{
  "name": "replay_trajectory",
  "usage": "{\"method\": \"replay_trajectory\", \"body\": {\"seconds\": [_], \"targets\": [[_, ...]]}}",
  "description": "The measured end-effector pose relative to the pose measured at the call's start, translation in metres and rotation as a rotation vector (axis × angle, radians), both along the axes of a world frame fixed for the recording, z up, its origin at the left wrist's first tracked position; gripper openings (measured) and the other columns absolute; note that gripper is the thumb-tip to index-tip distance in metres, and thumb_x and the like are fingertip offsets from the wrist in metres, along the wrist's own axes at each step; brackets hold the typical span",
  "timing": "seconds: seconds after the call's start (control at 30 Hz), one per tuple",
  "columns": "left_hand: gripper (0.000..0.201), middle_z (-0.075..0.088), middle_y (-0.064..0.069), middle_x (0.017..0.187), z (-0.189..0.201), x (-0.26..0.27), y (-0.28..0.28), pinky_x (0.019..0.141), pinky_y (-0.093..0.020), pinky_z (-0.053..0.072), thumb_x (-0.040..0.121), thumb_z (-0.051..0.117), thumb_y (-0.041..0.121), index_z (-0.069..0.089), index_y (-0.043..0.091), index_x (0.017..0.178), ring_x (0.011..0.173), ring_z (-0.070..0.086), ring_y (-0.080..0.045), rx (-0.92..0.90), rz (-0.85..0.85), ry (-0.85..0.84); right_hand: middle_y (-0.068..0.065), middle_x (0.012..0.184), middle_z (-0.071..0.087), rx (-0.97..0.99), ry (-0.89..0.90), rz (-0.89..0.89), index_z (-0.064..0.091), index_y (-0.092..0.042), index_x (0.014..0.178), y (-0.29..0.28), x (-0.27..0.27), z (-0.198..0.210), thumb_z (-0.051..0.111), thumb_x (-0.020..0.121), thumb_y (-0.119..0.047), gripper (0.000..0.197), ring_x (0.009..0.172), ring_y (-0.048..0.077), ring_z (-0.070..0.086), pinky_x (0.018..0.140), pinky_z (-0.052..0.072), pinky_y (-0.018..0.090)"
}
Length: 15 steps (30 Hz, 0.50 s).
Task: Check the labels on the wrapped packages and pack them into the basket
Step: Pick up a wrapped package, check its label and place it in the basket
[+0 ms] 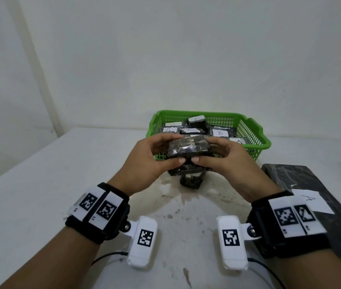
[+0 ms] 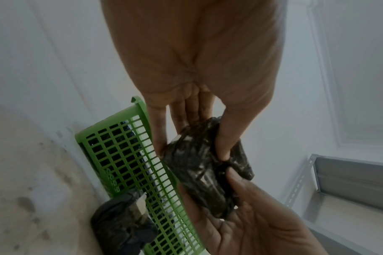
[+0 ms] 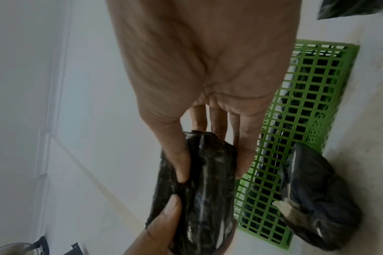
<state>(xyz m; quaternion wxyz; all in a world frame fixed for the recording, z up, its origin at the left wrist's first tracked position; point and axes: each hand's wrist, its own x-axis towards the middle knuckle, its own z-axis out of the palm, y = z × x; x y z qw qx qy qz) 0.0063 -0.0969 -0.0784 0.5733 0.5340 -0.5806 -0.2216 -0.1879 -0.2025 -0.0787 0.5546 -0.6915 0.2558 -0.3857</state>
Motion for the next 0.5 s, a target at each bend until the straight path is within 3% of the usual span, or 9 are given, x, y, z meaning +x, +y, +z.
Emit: {"method": "replay_trajectory", "body": {"seconds": [0.1,0.17,0.23,0.3,0.37,0.5], "targets": [[0.055,0.07,0.005,0.123,-0.0005,0.0002,0.0001,0.1,-0.05,0.054,0.073,0.084,0.009,0.066,0.022,0.123,0.117,0.064,-0.017,-0.031,-0.004,-0.065,0.009,0.12,0.077,0.145,-0.002,0.134,0.07,-0.014,0.126,0.0,0.0003,0.001,0.096,0.068,-0.021,0.064,0.111,0.024,0.075,0.095,0.061,0.044],[0.057,0.068,0.005,0.125,-0.0009,-0.0011,0.0009,0.097,-0.052,0.055,0.073,0.084,0.006,0.065,0.022,0.124,0.12,0.062,-0.016,-0.037,-0.039,-0.07,0.012,0.121,0.077,0.203,-0.038,0.168,0.072,-0.01,0.124,0.0017,0.001,0.0023,0.092,0.07,-0.026,0.06,0.111,0.026,0.075,0.092,0.062,0.043],[0.06,0.066,0.005,0.128,-0.0017,-0.0026,0.0014,0.098,-0.047,0.055,0.076,0.083,0.007,0.061,0.022,0.13,0.124,0.06,-0.014,-0.016,-0.095,-0.036,0.014,0.117,0.078,0.206,-0.075,0.15,0.073,-0.006,0.121,0.0034,0.0015,0.0028,0.083,0.072,-0.027,0.054,0.108,0.029,0.075,0.09,0.063,0.042],[0.062,0.065,0.004,0.132,-0.0006,-0.0048,0.0018,0.1,-0.037,0.054,0.081,0.081,0.024,0.055,0.022,0.138,0.125,0.061,-0.013,0.049,-0.132,0.063,0.015,0.113,0.079,0.165,-0.084,0.121,0.074,-0.004,0.118,0.0035,0.0011,0.0016,0.085,0.068,-0.025,0.054,0.108,0.033,0.076,0.096,0.06,0.047],[0.06,0.068,0.001,0.129,0.0009,-0.0052,0.001,0.099,-0.035,0.054,0.084,0.078,0.038,0.057,0.019,0.137,0.122,0.064,-0.018,0.13,-0.113,0.162,0.012,0.11,0.08,0.125,-0.074,0.075,0.074,-0.007,0.115,0.0018,0.0013,0.0008,0.089,0.06,-0.023,0.06,0.106,0.031,0.077,0.1,0.058,0.047],[0.045,0.074,-0.01,0.117,0.0002,-0.0022,-0.0003,0.097,-0.038,0.056,0.086,0.074,0.027,0.067,0.009,0.126,0.112,0.07,-0.025,0.158,-0.096,0.173,0.013,0.112,0.079,0.147,-0.095,0.086,0.072,-0.003,0.117,0.0013,0.0046,0.0013,0.089,0.059,-0.024,0.064,0.106,0.029,0.076,0.102,0.057,0.046]]}}
